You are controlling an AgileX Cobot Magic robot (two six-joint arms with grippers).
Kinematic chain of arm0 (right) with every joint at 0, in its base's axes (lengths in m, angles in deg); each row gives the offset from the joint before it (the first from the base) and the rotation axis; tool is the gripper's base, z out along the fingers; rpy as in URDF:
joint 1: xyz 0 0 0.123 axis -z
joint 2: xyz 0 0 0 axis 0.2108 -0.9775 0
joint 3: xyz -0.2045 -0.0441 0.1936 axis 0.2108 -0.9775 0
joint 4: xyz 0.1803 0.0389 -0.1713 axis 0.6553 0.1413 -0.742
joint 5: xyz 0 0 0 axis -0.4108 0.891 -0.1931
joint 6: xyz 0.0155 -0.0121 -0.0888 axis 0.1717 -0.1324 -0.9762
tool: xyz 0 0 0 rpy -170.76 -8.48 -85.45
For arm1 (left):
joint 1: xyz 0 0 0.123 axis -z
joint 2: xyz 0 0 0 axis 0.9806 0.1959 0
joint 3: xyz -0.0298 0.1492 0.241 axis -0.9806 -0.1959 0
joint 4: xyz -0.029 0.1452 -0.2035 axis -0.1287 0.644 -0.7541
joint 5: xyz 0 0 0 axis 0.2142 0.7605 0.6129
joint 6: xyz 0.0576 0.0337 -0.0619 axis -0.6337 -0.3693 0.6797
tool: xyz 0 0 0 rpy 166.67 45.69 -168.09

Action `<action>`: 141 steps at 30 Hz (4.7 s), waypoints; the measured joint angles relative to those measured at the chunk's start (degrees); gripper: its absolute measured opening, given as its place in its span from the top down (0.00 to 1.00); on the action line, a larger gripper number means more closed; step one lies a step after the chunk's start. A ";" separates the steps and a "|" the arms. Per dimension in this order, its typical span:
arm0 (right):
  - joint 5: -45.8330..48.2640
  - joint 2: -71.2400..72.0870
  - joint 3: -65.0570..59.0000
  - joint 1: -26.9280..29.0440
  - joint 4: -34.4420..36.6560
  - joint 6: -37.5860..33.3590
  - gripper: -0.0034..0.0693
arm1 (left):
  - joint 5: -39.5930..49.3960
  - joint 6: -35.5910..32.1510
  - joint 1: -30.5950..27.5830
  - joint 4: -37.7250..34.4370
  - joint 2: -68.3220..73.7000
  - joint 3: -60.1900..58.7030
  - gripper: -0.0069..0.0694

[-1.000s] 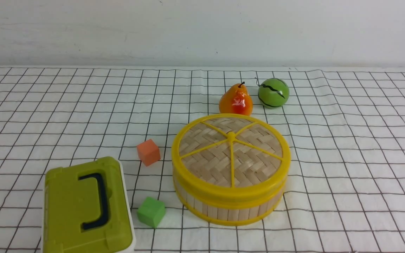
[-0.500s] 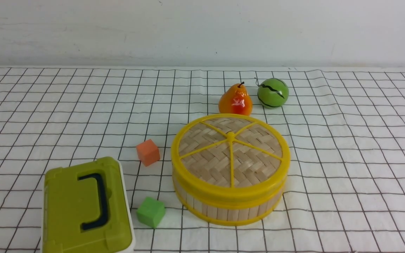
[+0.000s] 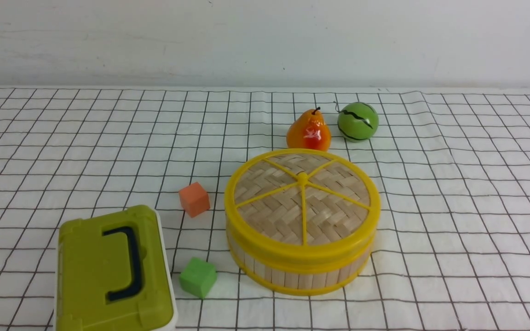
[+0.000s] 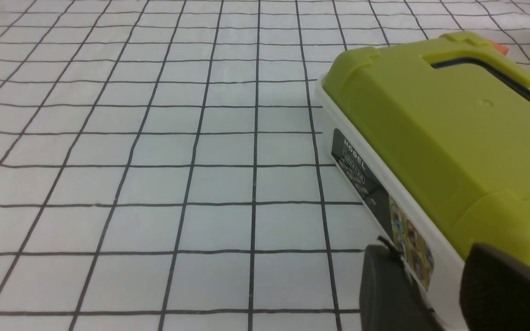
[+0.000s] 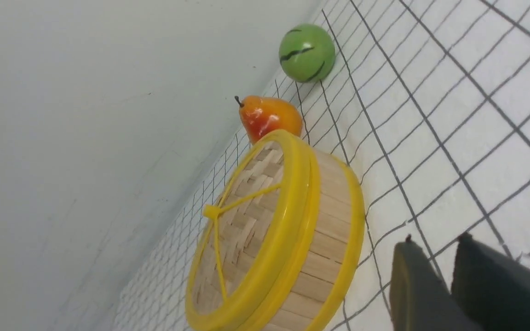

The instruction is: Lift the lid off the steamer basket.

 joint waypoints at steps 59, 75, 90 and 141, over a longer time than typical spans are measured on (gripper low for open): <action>52.97 -123.39 118.80 -30.88 -36.89 -25.29 0.33 | 0.00 0.00 0.00 0.00 0.00 0.00 0.60; 51.64 -124.14 119.19 -30.72 -37.83 -23.35 0.81 | 0.00 0.00 0.00 0.00 0.00 0.00 0.60; 54.28 -96.06 107.25 -20.52 -40.04 -24.23 0.81 | 0.00 0.00 0.00 0.00 0.00 0.00 0.60; 21.72 -80.21 67.13 -0.76 -26.36 -28.52 0.63 | 0.00 0.00 0.00 0.00 0.00 0.00 0.60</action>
